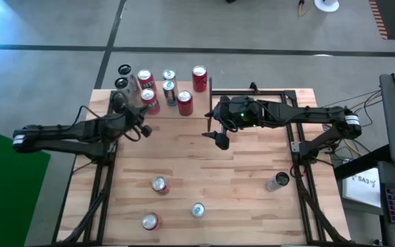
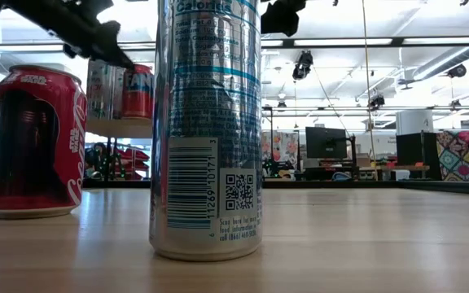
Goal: Place canned beverage on shelf
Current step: Put the red soda can on the shelf aligned with the other red soda cans
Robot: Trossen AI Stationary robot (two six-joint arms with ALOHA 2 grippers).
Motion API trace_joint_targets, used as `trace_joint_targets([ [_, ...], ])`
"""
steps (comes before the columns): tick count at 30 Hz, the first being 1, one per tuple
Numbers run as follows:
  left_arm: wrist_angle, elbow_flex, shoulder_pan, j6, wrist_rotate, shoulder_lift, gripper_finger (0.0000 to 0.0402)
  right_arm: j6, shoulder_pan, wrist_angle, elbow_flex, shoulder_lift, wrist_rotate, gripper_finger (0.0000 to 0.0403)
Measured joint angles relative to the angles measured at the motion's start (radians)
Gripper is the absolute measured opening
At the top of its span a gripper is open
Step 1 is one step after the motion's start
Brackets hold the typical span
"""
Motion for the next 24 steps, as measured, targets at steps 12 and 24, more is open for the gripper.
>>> trace_joint_targets([
  [12, -0.042, 0.196, 0.025, 0.147, 0.14, 0.041, 0.0, -0.01, -0.001, -0.011, 0.0, -0.002, 0.001, 0.0359],
  [24, -0.609, 0.627, 0.207, 0.171, 0.337, 0.275, 0.0, 0.01, -0.09, -0.117, 0.037, -0.07, -0.006, 0.0359],
])
